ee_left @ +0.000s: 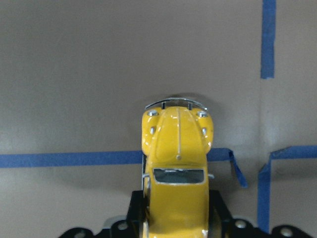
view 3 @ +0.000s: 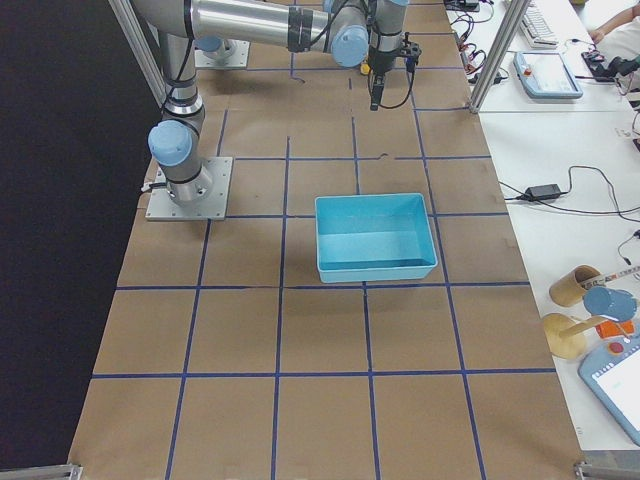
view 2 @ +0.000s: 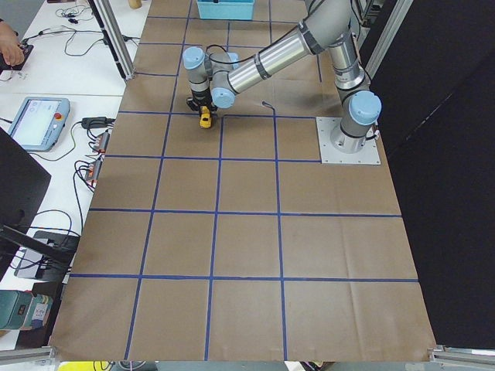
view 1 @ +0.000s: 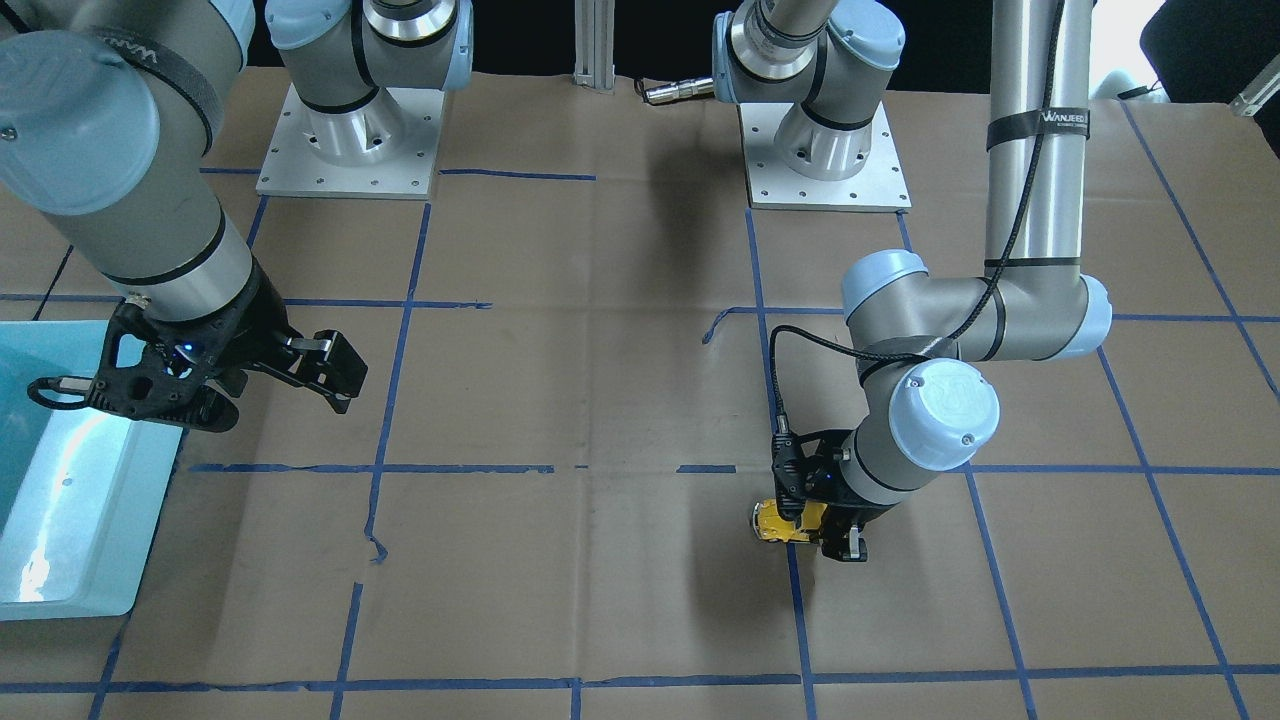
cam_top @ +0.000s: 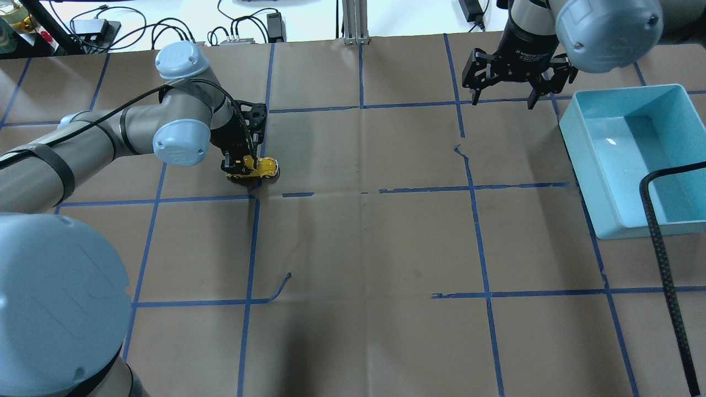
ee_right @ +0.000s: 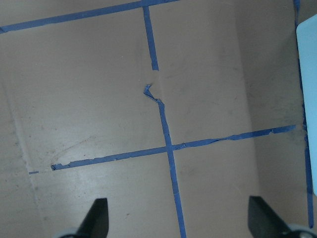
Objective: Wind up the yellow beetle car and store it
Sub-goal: 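Press the held car onto the table with the left gripper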
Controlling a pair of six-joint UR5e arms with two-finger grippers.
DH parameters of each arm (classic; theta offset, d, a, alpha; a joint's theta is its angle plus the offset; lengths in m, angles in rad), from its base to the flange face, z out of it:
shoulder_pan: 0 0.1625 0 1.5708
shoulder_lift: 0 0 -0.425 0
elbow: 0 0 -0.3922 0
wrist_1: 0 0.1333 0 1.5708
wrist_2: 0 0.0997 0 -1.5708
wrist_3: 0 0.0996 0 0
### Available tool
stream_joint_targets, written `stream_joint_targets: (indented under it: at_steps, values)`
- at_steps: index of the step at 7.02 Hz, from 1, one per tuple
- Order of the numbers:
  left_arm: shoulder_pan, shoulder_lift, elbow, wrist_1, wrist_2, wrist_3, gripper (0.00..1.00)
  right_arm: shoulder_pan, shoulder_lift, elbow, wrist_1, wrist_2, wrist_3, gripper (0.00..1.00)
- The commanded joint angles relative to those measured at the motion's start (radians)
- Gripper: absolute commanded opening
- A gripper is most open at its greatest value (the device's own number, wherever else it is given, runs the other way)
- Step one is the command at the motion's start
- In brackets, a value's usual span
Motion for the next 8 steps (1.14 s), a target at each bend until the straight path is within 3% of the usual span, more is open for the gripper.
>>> stream_joint_targets:
  at_steps: [1,8]
  values:
    - [0.003,0.000,-0.003,0.005,-0.001,0.003,0.01,0.000,0.000,-0.004,0.000,0.000,0.004,1.00]
    - [0.010,0.005,-0.011,0.019,-0.001,0.001,0.01,0.003,-0.038,0.001,0.014,-0.005,0.009,1.00]
